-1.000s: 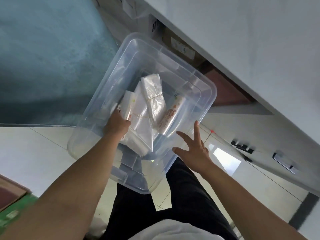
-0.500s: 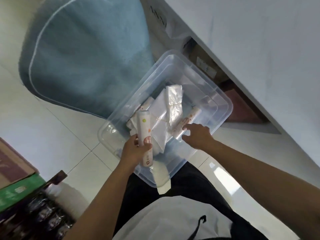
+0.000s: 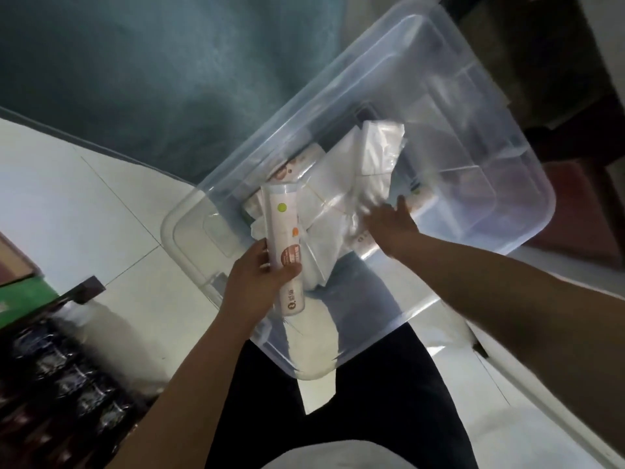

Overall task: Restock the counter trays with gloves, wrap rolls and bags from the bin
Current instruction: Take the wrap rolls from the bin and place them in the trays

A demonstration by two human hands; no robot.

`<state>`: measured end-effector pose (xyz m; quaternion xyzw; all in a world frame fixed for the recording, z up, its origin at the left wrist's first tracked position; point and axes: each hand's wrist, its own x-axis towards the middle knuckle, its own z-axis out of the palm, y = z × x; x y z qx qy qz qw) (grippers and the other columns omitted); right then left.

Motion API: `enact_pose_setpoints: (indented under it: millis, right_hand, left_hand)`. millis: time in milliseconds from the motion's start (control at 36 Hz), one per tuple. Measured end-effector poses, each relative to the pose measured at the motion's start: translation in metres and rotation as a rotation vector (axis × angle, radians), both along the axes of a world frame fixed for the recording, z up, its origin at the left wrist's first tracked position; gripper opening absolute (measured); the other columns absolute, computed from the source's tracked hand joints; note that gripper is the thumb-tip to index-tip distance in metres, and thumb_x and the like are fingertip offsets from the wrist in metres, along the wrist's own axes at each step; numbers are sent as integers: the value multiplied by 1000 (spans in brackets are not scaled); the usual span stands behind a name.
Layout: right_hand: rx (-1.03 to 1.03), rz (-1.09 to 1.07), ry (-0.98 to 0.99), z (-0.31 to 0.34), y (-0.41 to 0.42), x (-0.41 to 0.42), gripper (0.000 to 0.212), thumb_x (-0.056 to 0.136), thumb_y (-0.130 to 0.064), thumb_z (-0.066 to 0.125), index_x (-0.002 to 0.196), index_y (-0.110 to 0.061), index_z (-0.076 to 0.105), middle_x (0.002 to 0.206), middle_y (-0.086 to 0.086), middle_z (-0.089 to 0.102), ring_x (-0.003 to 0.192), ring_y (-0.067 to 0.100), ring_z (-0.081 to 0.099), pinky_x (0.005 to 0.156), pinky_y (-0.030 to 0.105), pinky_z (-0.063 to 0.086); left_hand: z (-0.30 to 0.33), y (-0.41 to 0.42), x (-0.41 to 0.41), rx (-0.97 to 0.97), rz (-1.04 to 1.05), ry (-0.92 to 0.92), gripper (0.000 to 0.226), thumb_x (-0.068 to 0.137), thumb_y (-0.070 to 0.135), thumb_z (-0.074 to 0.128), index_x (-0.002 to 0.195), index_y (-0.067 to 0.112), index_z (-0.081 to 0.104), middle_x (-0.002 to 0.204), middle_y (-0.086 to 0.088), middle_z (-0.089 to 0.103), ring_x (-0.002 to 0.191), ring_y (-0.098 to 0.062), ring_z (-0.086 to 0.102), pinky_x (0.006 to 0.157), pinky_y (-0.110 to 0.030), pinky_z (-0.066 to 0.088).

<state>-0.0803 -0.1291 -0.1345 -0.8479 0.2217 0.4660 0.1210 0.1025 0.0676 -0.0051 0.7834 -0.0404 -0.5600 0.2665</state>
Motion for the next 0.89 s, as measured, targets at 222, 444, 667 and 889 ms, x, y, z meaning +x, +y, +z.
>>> enact_pose_setpoints:
  millis: [222, 444, 667, 889]
  right_hand:
    - [28, -2, -41, 35, -6, 1, 60, 86, -16, 67, 141, -25, 44, 146, 7, 47, 134, 34, 42, 114, 64, 9]
    - [461, -965, -482, 129, 0, 13, 74, 75, -32, 84, 140, -25, 49, 127, -5, 62, 109, 17, 61, 92, 35, 49]
    - [1092, -1669, -811, 226, 32, -16, 34, 80, -25, 76, 113, -23, 70, 104, -2, 75, 92, 20, 72, 86, 37, 57]
    - [945, -1729, -1110, 291, 73, -80, 36, 76, -24, 79, 110, -16, 71, 108, 10, 74, 95, 27, 71, 77, 32, 56]
  left_hand:
    - [18, 2, -16, -72, 84, 26, 32, 79, 20, 82, 99, 36, 63, 102, 10, 73, 93, -13, 72, 83, -39, 60]
    - [102, 10, -30, -178, 251, 41, 28, 74, 19, 84, 90, 39, 73, 97, 11, 77, 87, -9, 75, 82, -40, 60]
    - [190, 33, -49, -285, 291, 27, 36, 77, 16, 82, 110, 25, 72, 106, 3, 76, 98, -16, 74, 80, -38, 61]
    - [238, 48, -56, -421, 160, 22, 60, 56, 40, 87, 112, 28, 68, 106, 9, 76, 96, -12, 74, 70, -30, 61]
